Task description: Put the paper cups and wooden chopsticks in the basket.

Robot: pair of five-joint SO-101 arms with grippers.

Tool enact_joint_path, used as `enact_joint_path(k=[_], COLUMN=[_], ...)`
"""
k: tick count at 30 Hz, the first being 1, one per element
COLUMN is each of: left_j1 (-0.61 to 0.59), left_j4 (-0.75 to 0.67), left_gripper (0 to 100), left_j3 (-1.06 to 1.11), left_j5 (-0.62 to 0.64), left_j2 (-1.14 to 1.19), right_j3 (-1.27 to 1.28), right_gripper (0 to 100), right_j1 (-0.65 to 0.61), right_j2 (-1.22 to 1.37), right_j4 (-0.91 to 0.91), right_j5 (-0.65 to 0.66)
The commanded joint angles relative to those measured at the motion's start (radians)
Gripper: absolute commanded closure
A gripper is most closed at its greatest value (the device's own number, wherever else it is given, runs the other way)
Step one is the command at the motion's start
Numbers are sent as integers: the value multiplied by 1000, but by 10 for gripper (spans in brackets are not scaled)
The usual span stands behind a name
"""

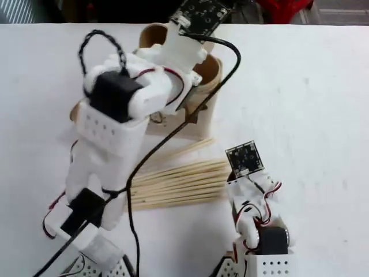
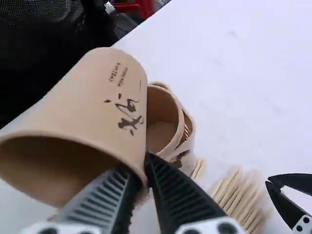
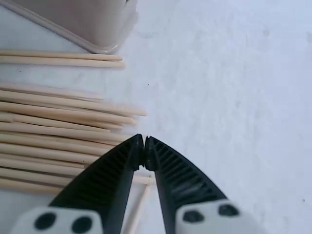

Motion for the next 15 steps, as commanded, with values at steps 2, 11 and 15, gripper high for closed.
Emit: enact_joint_path(k=[2,11,15], left_j1=[-8,-8,-8], left_j4=[46,49,49], left_gripper=[978,976,976], left_j3=[-35,112,137], left_j5=[-20,-69,-71], left_j2=[-4,-5,-5], right_j3=[-5,-5,-5], right_gripper=[981,981,981], right_j1=[-4,-4,-4], right_j2=[-8,-8,-8], right_j4=[1,1,1], right_j5=[14,14,14])
